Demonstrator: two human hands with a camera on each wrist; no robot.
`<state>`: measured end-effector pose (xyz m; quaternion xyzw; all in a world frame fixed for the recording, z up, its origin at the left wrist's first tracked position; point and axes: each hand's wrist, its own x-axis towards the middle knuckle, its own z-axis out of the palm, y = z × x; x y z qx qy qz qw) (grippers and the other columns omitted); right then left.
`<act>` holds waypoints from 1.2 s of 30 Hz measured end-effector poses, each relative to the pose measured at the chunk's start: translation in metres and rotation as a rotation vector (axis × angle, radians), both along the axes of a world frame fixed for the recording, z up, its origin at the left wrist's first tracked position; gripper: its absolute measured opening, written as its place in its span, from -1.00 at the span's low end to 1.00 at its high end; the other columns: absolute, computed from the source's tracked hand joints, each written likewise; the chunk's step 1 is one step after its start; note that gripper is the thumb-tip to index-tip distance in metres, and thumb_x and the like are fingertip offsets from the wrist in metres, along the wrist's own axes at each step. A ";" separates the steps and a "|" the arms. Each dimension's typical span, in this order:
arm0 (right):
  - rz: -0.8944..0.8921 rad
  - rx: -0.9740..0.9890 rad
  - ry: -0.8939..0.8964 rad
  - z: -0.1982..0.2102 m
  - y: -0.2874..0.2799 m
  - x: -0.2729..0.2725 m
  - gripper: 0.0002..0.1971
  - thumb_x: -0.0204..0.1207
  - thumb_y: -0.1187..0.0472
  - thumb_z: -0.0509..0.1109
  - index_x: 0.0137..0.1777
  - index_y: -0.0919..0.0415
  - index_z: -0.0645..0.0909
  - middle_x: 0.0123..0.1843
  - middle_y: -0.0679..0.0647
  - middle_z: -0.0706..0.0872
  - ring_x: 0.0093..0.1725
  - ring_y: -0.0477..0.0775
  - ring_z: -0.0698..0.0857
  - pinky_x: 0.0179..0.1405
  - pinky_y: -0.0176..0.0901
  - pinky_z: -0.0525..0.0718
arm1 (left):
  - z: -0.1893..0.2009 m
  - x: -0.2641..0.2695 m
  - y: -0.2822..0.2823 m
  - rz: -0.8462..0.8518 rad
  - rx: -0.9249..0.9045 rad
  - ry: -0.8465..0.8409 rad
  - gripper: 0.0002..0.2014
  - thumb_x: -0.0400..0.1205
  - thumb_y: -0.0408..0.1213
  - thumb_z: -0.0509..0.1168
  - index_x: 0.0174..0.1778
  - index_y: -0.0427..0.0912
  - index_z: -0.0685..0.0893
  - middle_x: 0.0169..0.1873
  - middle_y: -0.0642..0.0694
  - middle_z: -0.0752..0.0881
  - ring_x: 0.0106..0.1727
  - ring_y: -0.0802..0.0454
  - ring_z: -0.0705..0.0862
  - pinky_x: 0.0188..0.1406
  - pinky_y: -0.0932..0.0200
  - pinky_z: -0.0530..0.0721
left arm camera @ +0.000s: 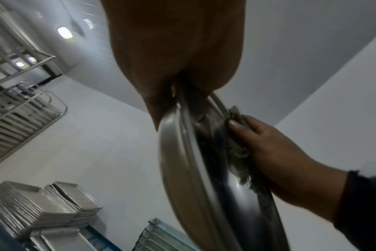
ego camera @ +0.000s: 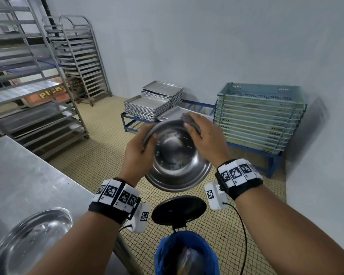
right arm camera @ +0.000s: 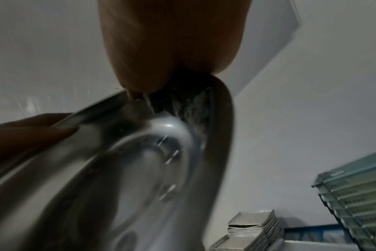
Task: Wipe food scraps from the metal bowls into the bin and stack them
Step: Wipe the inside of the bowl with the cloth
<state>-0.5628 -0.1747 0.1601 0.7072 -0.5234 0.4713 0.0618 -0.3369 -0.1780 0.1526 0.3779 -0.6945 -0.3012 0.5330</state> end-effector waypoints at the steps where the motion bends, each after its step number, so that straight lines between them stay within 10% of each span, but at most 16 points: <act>1: -0.001 -0.007 0.042 0.005 -0.002 0.000 -0.61 0.79 -0.05 0.24 0.55 0.03 0.52 0.13 0.03 0.80 -0.01 0.03 0.77 0.04 0.05 0.79 | 0.001 -0.001 0.000 -0.007 0.003 0.011 -0.78 0.84 -0.29 0.30 0.36 -0.02 0.74 0.01 0.01 0.85 0.04 -0.04 0.83 0.09 -0.09 0.82; 5: 0.030 0.061 -0.207 -0.005 0.002 -0.004 -0.57 0.80 -0.02 0.23 0.62 0.01 0.46 -0.05 -0.15 0.78 -0.30 -0.23 0.73 -0.25 -0.36 0.74 | 0.011 0.002 0.001 0.045 -0.019 0.213 -0.75 0.83 -0.31 0.31 0.25 0.16 0.75 0.03 0.02 0.86 0.05 -0.01 0.83 0.01 0.11 0.80; 12: 0.005 0.095 -0.116 -0.005 0.002 -0.011 -0.61 0.79 0.03 0.26 0.58 0.02 0.51 -0.22 -0.19 0.70 -0.40 -0.24 0.66 -0.33 -0.31 0.71 | 0.012 0.016 -0.004 -0.001 -0.016 -0.115 -0.74 0.82 -0.30 0.30 0.36 0.12 0.64 -0.05 0.09 0.81 -0.12 0.21 0.80 -0.17 0.33 0.69; 16: 0.088 0.050 0.192 0.014 0.002 -0.001 -0.56 0.75 -0.10 0.17 0.53 0.02 0.59 -0.15 -0.24 0.61 -0.34 -0.19 0.54 -0.20 -0.18 0.68 | 0.029 0.016 -0.012 -0.101 -0.032 -0.302 -0.73 0.82 -0.22 0.34 0.42 0.08 0.73 0.11 0.18 0.83 0.14 0.23 0.80 0.17 0.07 0.78; 23: 0.051 0.071 -0.079 -0.010 0.006 0.001 -0.60 0.81 -0.08 0.19 0.56 0.03 0.51 -0.15 -0.16 0.75 -0.34 -0.27 0.68 -0.28 -0.18 0.80 | 0.025 0.017 -0.011 -0.005 0.051 -0.061 -0.73 0.81 -0.23 0.37 0.41 0.05 0.78 0.10 0.06 0.87 0.14 0.04 0.84 0.23 -0.12 0.81; 29: 0.047 -0.004 0.191 0.008 0.001 0.016 -0.60 0.79 -0.07 0.23 0.54 0.04 0.56 0.21 0.09 0.78 0.05 0.14 0.77 0.03 0.02 0.76 | 0.022 0.004 -0.003 -0.063 -0.005 -0.213 -0.70 0.80 -0.26 0.36 0.44 0.00 0.76 0.14 0.11 0.85 0.16 0.20 0.80 0.25 0.05 0.80; 36: 0.020 0.073 0.021 -0.010 0.004 0.009 -0.59 0.81 -0.07 0.20 0.55 0.08 0.51 0.10 0.01 0.77 -0.06 0.02 0.75 0.02 0.01 0.79 | 0.022 0.013 -0.004 -0.015 0.010 -0.173 -0.70 0.81 -0.27 0.35 0.45 -0.02 0.75 0.11 0.05 0.85 0.12 0.14 0.82 0.20 0.03 0.82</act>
